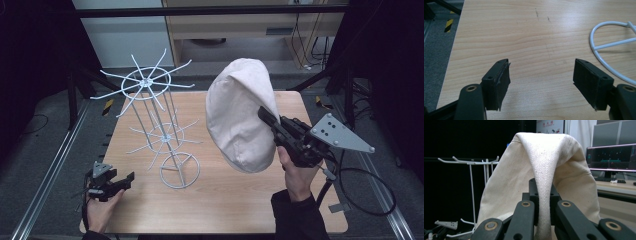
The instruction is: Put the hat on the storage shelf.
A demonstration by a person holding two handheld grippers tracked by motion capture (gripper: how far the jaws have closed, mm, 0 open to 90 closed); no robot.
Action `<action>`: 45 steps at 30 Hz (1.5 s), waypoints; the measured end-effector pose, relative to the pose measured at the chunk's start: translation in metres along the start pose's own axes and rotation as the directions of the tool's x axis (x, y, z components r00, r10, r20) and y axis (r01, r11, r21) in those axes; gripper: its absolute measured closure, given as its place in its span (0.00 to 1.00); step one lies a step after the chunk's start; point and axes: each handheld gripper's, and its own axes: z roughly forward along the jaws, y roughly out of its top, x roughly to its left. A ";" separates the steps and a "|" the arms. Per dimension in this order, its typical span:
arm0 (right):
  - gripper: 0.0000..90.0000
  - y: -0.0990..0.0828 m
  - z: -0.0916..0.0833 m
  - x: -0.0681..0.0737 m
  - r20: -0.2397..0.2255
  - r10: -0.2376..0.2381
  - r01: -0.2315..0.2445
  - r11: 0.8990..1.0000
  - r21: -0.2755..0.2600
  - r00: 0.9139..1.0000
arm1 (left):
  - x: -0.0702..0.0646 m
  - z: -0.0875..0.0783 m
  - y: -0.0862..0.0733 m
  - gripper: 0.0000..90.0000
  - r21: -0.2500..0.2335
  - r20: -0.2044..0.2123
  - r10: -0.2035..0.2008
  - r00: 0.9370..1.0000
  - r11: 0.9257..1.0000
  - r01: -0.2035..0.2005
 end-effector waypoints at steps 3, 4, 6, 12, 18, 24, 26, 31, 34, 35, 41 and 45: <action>0.98 0.005 0.002 0.002 -0.003 -0.004 0.004 1.000 -0.020 1.000 | 0.000 0.000 0.000 0.33 0.001 0.000 -0.001 1.000 1.000 0.001; 0.98 0.006 0.002 0.002 -0.008 -0.001 0.000 1.000 -0.025 1.000 | 0.000 0.000 0.000 0.33 0.001 0.000 0.000 1.000 1.000 0.000; 0.98 0.009 0.004 0.004 -0.015 0.001 -0.002 0.999 -0.035 1.000 | 0.000 0.000 0.000 0.33 0.001 0.000 0.000 1.000 1.000 0.000; 0.98 0.018 0.012 0.009 -0.034 -0.002 0.000 0.998 -0.055 0.999 | 0.000 0.000 0.000 0.33 0.000 -0.002 0.000 1.000 1.000 0.000; 0.98 0.026 0.022 0.016 -0.059 0.003 -0.008 0.996 -0.087 0.998 | 0.000 0.000 0.000 0.33 0.001 -0.002 0.001 1.000 1.000 -0.001; 0.98 0.028 0.039 0.023 -0.081 -0.006 0.000 0.997 -0.072 0.997 | 0.000 0.000 0.000 0.33 -0.001 -0.002 -0.005 1.000 1.000 0.005; 0.98 0.027 0.044 0.025 -0.086 -0.004 -0.002 0.998 -0.067 0.996 | 0.000 0.000 0.000 0.33 -0.001 -0.002 -0.005 1.000 1.000 0.005; 0.98 0.021 0.057 0.029 -0.098 -0.011 0.007 0.999 -0.035 0.995 | 0.000 0.000 0.000 0.33 -0.001 -0.002 -0.004 1.000 1.000 0.004; 0.98 0.016 0.062 0.031 -0.105 -0.013 0.011 1.000 -0.021 0.994 | 0.000 0.000 0.000 0.33 0.001 -0.001 -0.002 1.000 1.000 0.002; 0.98 0.014 0.063 0.032 -0.109 -0.011 0.010 1.000 -0.015 0.994 | 0.000 0.000 0.000 0.33 0.001 0.000 -0.006 1.000 1.000 0.006; 0.98 0.005 0.065 0.031 -0.125 -0.005 0.006 1.000 0.008 0.992 | 0.000 0.000 0.000 0.33 0.002 -0.001 -0.002 1.000 1.000 0.002; 0.98 -0.002 0.066 0.029 -0.132 0.006 -0.002 1.000 0.027 0.991 | 0.000 0.000 0.000 0.33 0.003 -0.001 -0.001 1.000 1.000 0.001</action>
